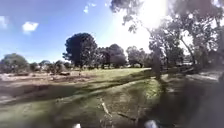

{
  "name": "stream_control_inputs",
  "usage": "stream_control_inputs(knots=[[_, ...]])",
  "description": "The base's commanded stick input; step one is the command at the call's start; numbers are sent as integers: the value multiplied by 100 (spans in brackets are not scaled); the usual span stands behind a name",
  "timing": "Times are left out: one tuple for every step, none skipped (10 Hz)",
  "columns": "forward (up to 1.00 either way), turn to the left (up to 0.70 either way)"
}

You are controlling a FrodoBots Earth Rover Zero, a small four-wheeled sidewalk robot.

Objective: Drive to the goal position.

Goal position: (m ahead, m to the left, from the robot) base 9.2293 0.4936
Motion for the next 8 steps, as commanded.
stream_control_inputs(knots=[[70,0],[70,0],[70,0],[70,0],[70,0],[70,0],[70,0],[70,0]])
